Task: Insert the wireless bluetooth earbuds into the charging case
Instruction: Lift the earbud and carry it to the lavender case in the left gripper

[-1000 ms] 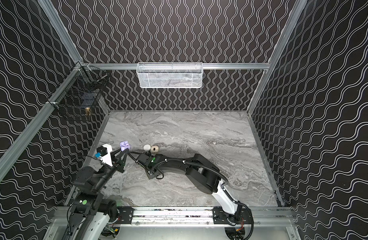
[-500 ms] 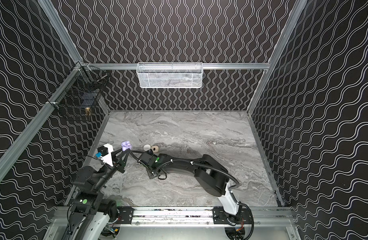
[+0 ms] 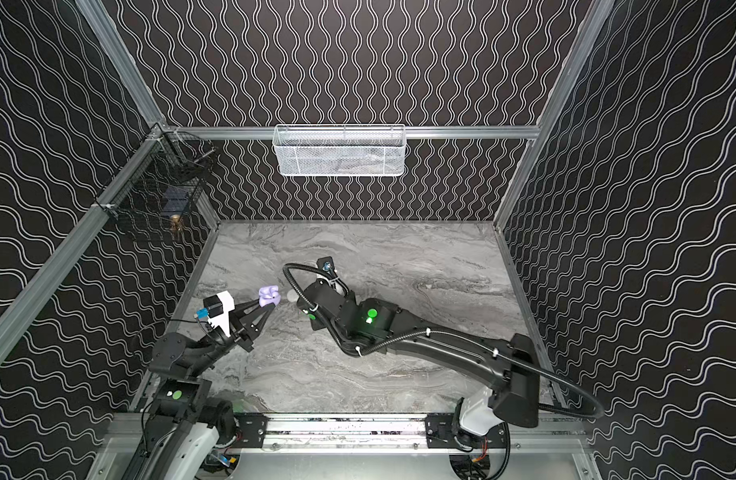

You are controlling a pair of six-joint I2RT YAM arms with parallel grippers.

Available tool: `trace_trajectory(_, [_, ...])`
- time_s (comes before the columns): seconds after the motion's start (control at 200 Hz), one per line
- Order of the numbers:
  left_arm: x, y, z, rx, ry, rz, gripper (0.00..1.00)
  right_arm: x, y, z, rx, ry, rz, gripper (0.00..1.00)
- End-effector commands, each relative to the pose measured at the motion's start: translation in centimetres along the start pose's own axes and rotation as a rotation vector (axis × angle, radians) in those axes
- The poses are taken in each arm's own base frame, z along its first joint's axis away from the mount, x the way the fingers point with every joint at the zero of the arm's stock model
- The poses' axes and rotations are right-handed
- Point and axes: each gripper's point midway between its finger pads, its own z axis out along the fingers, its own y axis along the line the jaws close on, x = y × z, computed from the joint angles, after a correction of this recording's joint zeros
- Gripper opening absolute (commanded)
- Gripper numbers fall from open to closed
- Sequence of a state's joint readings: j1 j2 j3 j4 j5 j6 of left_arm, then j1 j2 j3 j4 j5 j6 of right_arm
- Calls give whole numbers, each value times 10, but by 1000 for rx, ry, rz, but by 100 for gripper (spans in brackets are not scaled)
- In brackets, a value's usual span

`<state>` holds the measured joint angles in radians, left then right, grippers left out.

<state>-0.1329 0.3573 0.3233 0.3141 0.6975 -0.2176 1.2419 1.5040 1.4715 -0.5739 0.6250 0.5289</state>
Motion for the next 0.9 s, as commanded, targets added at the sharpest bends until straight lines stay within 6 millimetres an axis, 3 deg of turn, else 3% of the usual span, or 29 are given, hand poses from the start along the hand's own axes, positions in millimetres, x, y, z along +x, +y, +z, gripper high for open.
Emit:
trace_trajectory(0.0, [-16, -18, -1, 97, -62, 42, 0, -43, 13, -35, 5, -201, -2, 16])
trace_trajectory(0.115, [-18, -25, -3, 135, -79, 55, 0, -60, 43, -67, -78, -336, -29, 16])
trace_trajectory(0.34, [-21, -35, -5, 188, -101, 67, 0, -71, 77, -93, -293, -431, -3, 16])
trace_trajectory(0.591, [-26, -44, -9, 234, -127, 83, 0, -62, 104, -93, -429, -441, -5, 16])
trace_trajectory(0.896, [-30, -51, -12, 259, -146, 99, 0, -47, 115, -80, -455, -430, -19, 16])
